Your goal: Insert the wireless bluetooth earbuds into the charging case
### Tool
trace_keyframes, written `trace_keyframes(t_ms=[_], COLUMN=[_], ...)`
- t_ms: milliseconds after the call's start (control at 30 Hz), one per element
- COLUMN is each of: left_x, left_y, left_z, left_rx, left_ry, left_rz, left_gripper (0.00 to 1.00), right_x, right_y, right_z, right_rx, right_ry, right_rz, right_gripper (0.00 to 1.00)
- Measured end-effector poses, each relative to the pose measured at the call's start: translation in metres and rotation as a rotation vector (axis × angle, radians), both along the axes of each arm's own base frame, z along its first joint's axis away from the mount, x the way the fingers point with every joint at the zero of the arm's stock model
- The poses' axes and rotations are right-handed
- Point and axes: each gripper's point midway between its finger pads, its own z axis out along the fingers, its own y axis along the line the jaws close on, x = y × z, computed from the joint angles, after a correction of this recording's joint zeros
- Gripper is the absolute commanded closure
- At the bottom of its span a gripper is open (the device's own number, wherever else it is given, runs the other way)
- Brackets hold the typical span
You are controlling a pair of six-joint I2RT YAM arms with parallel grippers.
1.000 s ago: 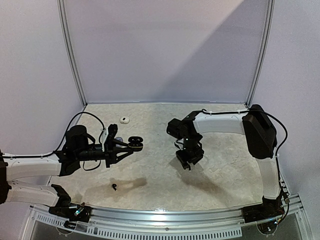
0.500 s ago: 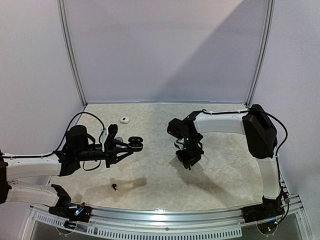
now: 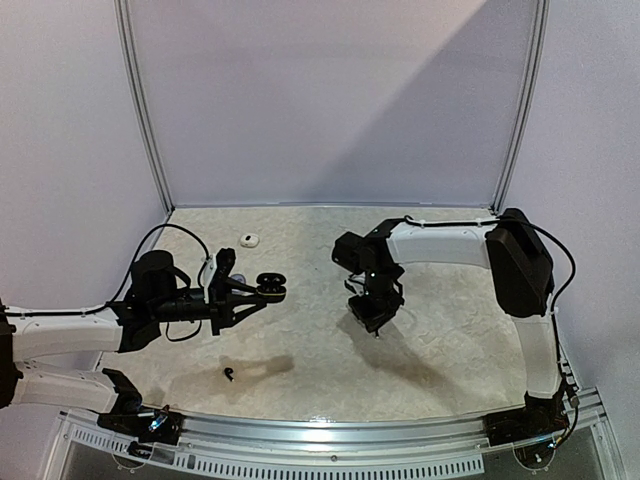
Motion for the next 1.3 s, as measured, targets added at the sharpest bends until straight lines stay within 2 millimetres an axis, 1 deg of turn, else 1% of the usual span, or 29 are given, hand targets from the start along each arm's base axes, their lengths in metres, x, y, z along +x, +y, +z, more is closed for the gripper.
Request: trace_keyframes(t_ms=[67, 133, 167, 200, 267, 300, 367, 400, 467, 500, 567, 633, 800, 900, 1033, 1100, 1200, 1300], left_x=[0.000, 0.001, 0.002, 0.002, 0.003, 0.004, 0.007, 0.008, 0.012, 0.014, 0.016, 0.018, 0.021, 0.022, 0.023, 0.022, 0.022, 0.023], left_y=[0.000, 0.000, 0.001, 0.001, 0.001, 0.002, 0.003, 0.004, 0.005, 0.006, 0.007, 0.008, 0.008, 0.009, 0.009, 0.009, 0.009, 0.007], left_z=[0.002, 0.005, 0.006, 0.008, 0.011, 0.012, 0.016, 0.019, 0.028, 0.033, 0.040, 0.047, 0.056, 0.059, 0.065, 0.067, 0.070, 0.069], left_rx=[-0.005, -0.014, -0.017, -0.019, -0.026, -0.027, -0.031, -0.035, -0.045, -0.051, -0.056, -0.061, -0.076, -0.082, -0.092, -0.096, -0.104, -0.108], left_ry=[-0.008, -0.026, -0.041, -0.056, -0.103, -0.125, -0.177, -0.199, -0.266, -0.303, -0.358, -0.405, -0.453, -0.463, -0.481, -0.489, -0.496, -0.484], left_rz=[0.001, 0.006, 0.009, 0.010, 0.014, 0.021, 0.035, 0.043, 0.060, 0.072, 0.088, 0.103, 0.121, 0.129, 0.135, 0.136, 0.136, 0.131], left_gripper=[1.00, 1.00, 1.00, 1.00, 1.00, 1.00, 1.00, 1.00, 1.00, 1.00, 1.00, 1.00, 1.00, 1.00, 1.00, 1.00, 1.00, 1.00], right_x=[0.009, 0.023, 0.030, 0.035, 0.045, 0.048, 0.042, 0.034, 0.019, 0.009, -0.002, -0.008, -0.021, -0.033, -0.052, -0.058, -0.063, -0.062], right_y=[0.007, 0.019, 0.026, 0.034, 0.051, 0.061, 0.079, 0.088, 0.101, 0.108, 0.115, 0.122, 0.139, 0.148, 0.155, 0.160, 0.167, 0.172], right_z=[0.009, 0.025, 0.037, 0.052, 0.091, 0.117, 0.174, 0.203, 0.255, 0.277, 0.309, 0.330, 0.355, 0.362, 0.356, 0.352, 0.344, 0.335], right_rx=[0.018, 0.064, 0.100, 0.142, 0.250, 0.325, 0.488, 0.577, 0.750, 0.834, 0.958, 1.049, 1.190, 1.252, 1.296, 1.300, 1.292, 1.270], right_ry=[-0.035, -0.100, -0.144, -0.195, -0.316, -0.393, -0.541, -0.610, -0.729, -0.779, -0.860, -0.936, -1.027, -1.072, -1.120, -1.131, -1.146, -1.158], right_rz=[0.007, 0.020, 0.031, 0.045, 0.079, 0.105, 0.167, 0.201, 0.257, 0.285, 0.334, 0.387, 0.531, 0.629, 0.769, 0.824, 0.885, 0.923], right_gripper=[1.00, 1.00, 1.00, 1.00, 1.00, 1.00, 1.00, 1.00, 1.00, 1.00, 1.00, 1.00, 1.00, 1.00, 1.00, 1.00, 1.00, 1.00])
